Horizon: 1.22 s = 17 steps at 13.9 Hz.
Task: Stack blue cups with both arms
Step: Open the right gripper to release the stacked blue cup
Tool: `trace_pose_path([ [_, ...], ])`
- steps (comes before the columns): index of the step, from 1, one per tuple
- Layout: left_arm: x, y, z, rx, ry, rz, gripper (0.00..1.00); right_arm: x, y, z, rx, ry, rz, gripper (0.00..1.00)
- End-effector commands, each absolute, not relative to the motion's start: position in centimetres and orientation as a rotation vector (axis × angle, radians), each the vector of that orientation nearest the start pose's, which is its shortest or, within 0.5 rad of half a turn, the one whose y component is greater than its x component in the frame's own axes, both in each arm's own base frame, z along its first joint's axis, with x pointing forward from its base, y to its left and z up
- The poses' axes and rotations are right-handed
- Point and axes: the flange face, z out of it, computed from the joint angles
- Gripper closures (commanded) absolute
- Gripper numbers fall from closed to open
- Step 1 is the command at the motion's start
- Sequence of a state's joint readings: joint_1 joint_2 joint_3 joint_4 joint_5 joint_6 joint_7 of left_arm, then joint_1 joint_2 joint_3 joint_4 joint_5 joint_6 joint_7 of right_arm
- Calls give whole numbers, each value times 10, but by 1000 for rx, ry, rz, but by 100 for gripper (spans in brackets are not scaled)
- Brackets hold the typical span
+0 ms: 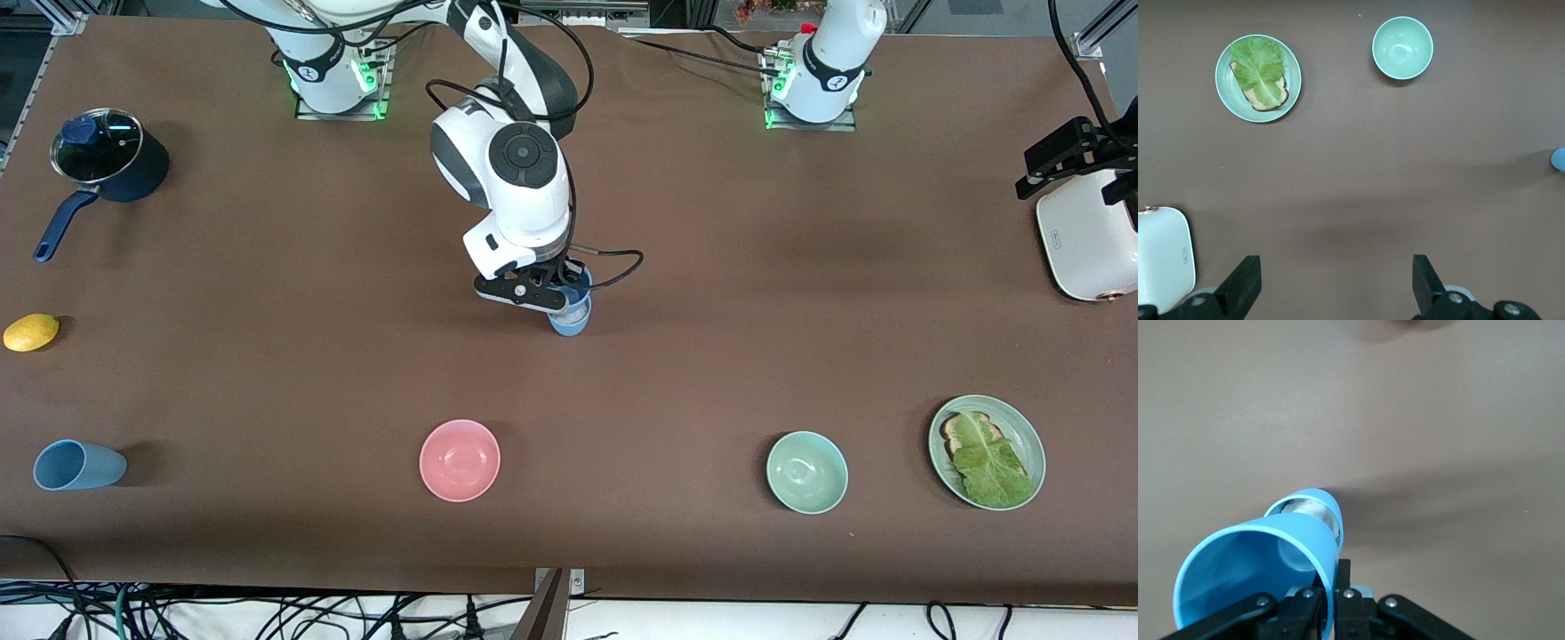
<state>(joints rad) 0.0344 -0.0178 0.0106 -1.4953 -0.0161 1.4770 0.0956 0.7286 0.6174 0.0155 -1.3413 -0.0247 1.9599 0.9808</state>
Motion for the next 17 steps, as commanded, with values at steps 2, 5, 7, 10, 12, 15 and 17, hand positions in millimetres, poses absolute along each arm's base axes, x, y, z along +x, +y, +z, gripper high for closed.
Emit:
trace_pose_path([
  [2, 538, 22, 653, -3180, 113, 31, 0, 536, 499, 364, -3138, 369, -62, 100],
  [5, 541, 19, 649, -3180, 117, 44, 0, 532, 505, 356, -3130, 403, -69, 100],
  [7, 539, 18, 649, -3179, 120, 63, 0, 532, 506, 356, -3130, 404, -70, 100],
  [10, 535, 19, 645, -3174, 118, 127, 0, 532, 505, 355, -3133, 404, -71, 100],
  [12, 534, 19, 642, -3174, 106, 159, 0, 534, 503, 356, -3138, 396, -83, 100],
  [15, 535, 17, 642, -3173, 57, 163, 0, 534, 502, 355, -3142, 398, -85, 100],
  [17, 535, 17, 642, -3175, 55, 163, 0, 533, 501, 351, -3149, 398, -79, 100],
])
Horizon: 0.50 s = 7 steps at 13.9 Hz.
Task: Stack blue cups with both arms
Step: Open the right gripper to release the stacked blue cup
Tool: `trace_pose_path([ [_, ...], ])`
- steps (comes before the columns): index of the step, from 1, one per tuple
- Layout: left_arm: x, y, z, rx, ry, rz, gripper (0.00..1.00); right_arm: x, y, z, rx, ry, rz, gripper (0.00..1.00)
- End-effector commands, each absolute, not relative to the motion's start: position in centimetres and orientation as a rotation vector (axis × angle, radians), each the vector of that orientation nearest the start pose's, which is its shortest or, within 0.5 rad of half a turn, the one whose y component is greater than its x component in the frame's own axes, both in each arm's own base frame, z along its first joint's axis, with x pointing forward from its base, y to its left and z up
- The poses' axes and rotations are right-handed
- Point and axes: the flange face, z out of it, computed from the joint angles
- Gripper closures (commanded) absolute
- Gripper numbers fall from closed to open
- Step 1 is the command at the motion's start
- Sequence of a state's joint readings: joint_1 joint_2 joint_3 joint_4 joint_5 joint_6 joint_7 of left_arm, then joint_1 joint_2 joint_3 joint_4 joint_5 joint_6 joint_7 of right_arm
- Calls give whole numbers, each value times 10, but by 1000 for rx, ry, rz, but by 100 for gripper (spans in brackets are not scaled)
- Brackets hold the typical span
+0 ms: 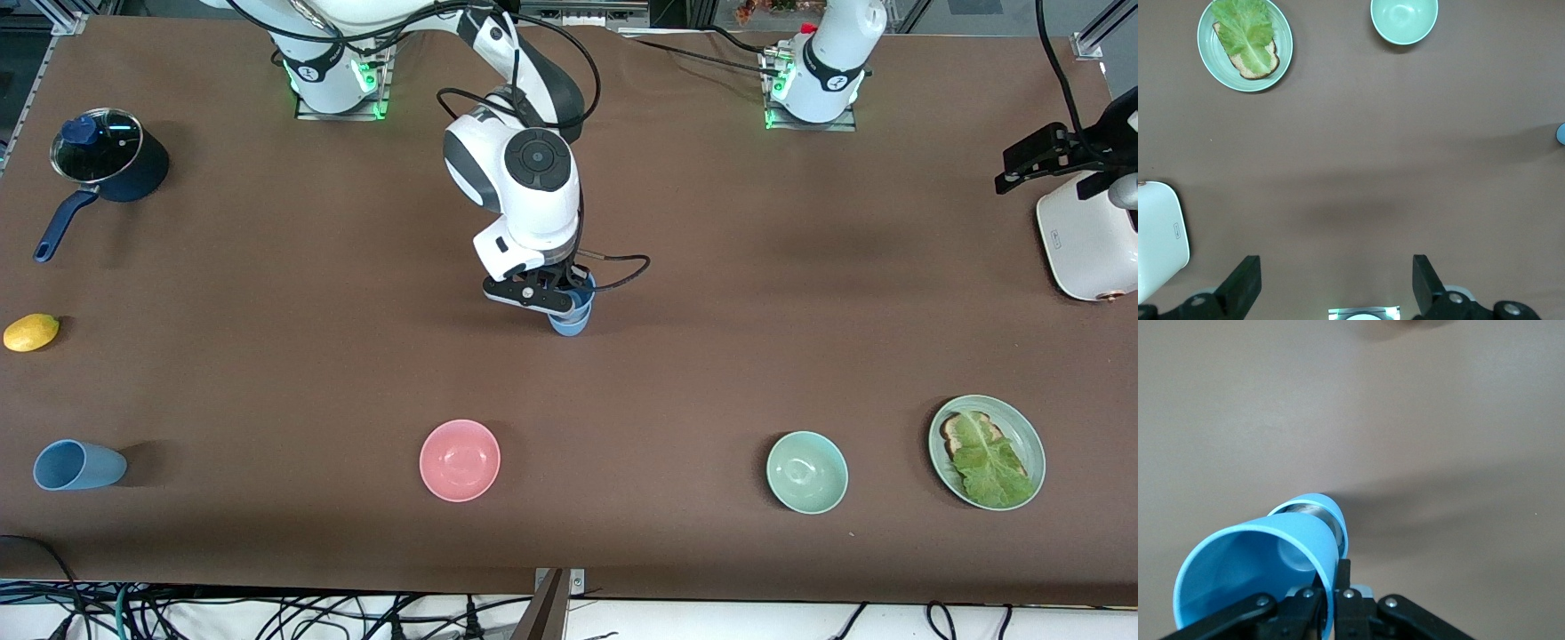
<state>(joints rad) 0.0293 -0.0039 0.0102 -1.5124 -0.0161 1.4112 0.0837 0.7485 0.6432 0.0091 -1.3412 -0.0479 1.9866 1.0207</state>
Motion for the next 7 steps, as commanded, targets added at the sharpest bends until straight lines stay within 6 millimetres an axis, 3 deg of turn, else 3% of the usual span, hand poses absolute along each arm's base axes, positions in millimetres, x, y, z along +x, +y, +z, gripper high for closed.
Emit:
trace_pose_path([
  [1, 536, 17, 641, -3174, 55, 165, 0, 533, 501, 350, -3152, 398, -76, 100],
  [4, 536, 15, 638, -3174, 60, 182, 0, 534, 499, 348, -3159, 397, -87, 100],
  [6, 536, 14, 638, -3174, 62, 182, 0, 534, 499, 348, -3158, 400, -85, 64],
  [7, 536, 14, 638, -3174, 60, 182, 0, 534, 499, 350, -3154, 403, -87, 52],
])
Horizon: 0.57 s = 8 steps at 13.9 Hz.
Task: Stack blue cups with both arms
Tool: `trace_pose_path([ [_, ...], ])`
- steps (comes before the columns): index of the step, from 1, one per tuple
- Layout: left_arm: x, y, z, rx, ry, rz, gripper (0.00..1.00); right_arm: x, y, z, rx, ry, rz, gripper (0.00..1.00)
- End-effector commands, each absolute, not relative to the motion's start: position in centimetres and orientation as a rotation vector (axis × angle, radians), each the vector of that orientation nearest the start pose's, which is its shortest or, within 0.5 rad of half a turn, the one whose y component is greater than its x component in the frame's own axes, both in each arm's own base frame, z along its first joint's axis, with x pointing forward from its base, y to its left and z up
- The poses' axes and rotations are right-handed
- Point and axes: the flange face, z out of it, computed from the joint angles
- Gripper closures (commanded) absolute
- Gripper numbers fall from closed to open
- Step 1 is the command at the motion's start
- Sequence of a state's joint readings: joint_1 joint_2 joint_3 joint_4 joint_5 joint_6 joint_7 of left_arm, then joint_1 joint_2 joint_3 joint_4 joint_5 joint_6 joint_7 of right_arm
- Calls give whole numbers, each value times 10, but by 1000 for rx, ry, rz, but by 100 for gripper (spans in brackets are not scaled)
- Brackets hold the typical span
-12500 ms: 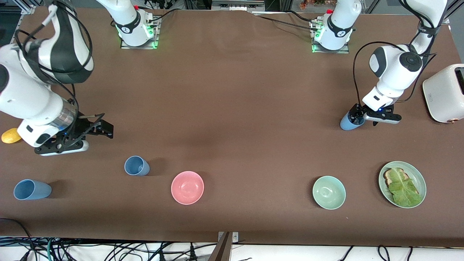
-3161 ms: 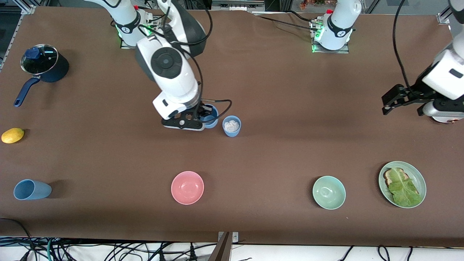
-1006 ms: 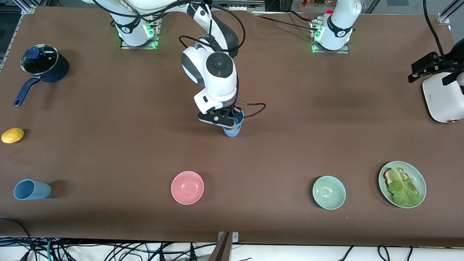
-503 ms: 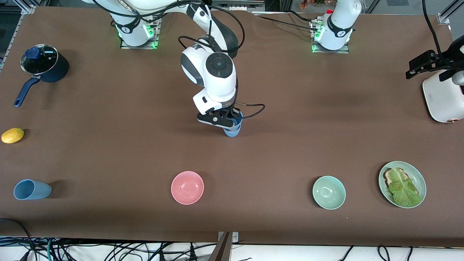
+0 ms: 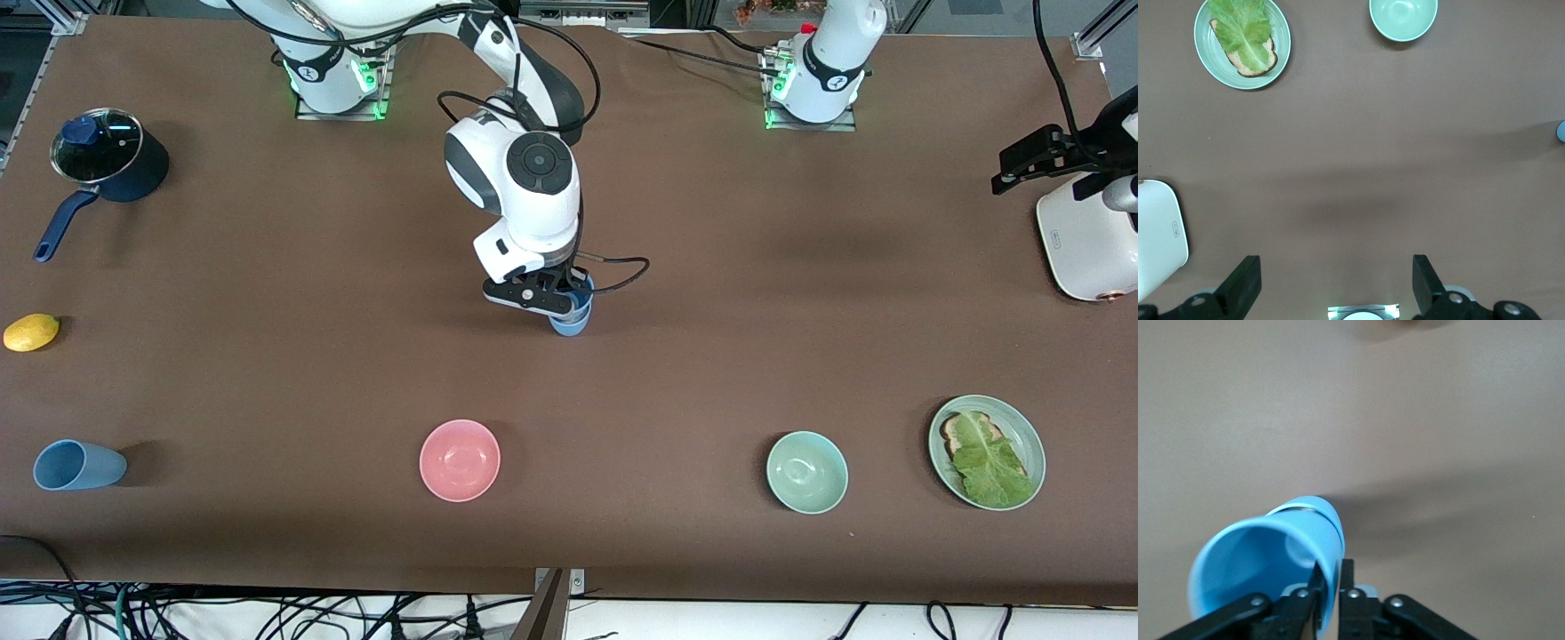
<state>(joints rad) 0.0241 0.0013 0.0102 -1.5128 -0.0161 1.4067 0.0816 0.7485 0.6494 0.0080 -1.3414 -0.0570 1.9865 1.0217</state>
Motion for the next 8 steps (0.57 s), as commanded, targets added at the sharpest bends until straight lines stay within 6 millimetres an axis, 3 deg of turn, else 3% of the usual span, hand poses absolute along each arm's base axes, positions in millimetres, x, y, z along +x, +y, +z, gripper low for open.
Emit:
trace_pose_path([
  [1, 536, 12, 638, -3175, 65, 185, 0, 536, 497, 354, -3147, 405, -89, 41],
  [3, 536, 11, 637, -3176, 68, 187, 0, 540, 492, 365, -3132, 405, -97, 32],
  [4, 536, 11, 637, -3176, 72, 190, 0, 547, 482, 384, -3115, 414, -110, 25],
  [6, 536, 11, 636, -3176, 77, 192, 0, 561, 449, 430, -3061, 426, -81, 13],
  [8, 536, 10, 636, -3177, 87, 192, 0, 567, 411, 469, -3063, 308, -9, 10],
])
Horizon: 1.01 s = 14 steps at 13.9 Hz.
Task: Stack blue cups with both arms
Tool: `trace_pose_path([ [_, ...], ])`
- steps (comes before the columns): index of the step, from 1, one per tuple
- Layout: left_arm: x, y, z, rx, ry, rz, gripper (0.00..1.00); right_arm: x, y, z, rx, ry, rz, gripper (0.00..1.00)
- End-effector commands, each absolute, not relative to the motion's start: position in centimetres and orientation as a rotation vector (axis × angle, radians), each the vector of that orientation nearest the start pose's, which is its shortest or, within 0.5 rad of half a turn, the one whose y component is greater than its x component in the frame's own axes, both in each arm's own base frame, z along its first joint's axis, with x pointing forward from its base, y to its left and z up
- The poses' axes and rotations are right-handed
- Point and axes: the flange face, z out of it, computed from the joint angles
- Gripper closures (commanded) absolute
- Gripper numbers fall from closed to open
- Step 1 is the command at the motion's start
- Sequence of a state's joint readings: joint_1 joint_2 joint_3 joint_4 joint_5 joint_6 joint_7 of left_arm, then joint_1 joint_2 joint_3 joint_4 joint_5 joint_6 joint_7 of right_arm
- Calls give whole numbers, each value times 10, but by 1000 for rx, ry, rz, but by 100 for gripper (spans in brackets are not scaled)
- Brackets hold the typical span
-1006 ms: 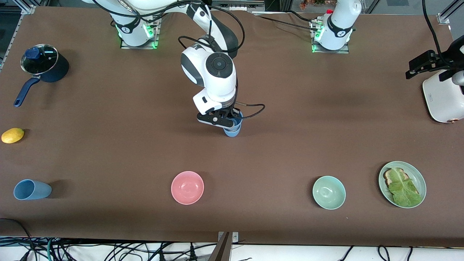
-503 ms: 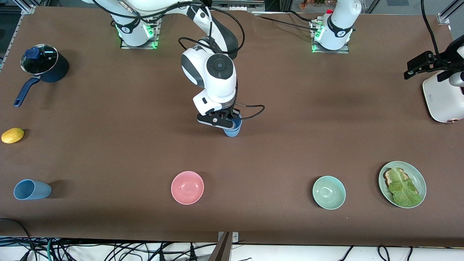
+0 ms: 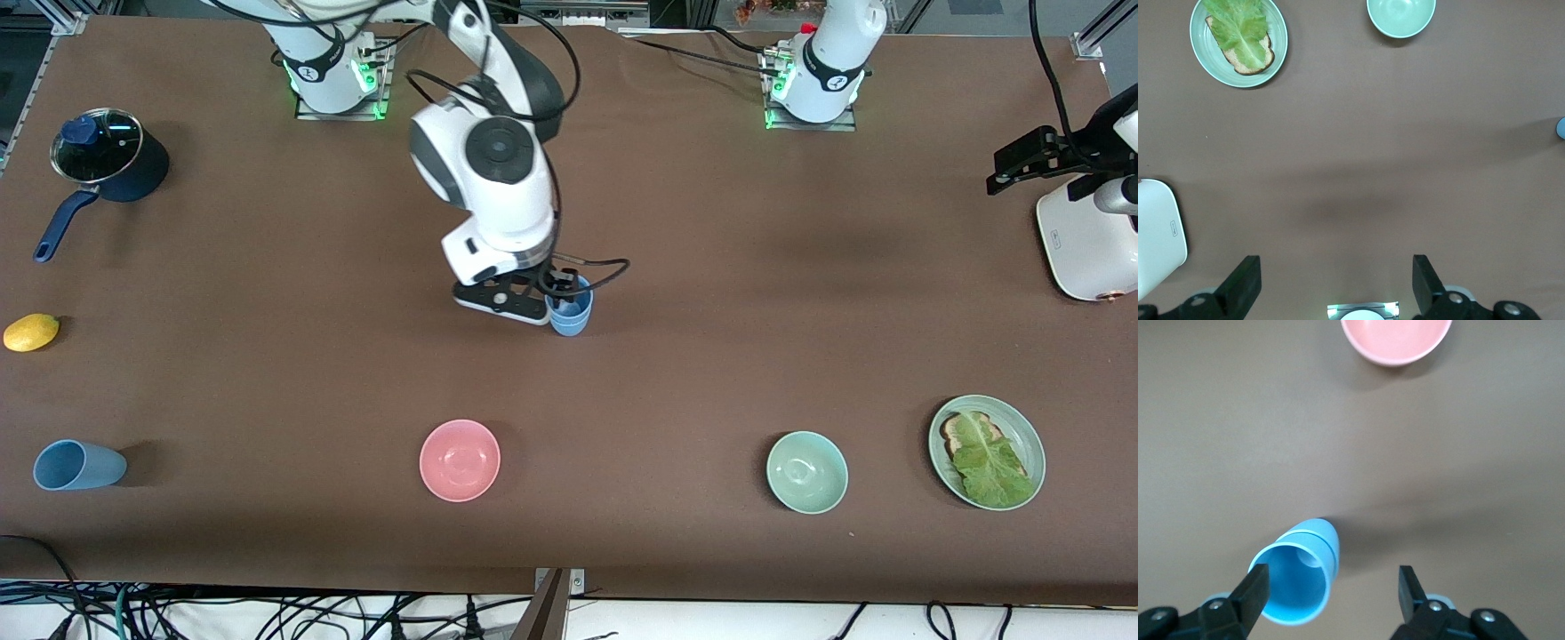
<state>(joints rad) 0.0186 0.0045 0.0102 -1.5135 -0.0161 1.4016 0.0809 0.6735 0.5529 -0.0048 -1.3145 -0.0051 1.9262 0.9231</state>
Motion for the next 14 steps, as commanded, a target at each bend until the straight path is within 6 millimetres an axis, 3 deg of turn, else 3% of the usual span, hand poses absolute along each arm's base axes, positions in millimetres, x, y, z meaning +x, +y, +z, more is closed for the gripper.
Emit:
trace_pose_path([
  [1, 536, 10, 636, -3178, 85, 192, 0, 570, 390, 484, -3080, 257, 14, 10],
  [5, 536, 10, 636, -3179, 85, 194, 0, 568, 281, 539, -3116, 40, 88, 1],
  [10, 536, 9, 636, -3179, 90, 192, 0, 561, 158, 596, -3112, -106, 156, 0],
  [14, 536, 10, 636, -3178, 90, 192, 0, 547, 92, 631, -3148, -133, 76, 0],
])
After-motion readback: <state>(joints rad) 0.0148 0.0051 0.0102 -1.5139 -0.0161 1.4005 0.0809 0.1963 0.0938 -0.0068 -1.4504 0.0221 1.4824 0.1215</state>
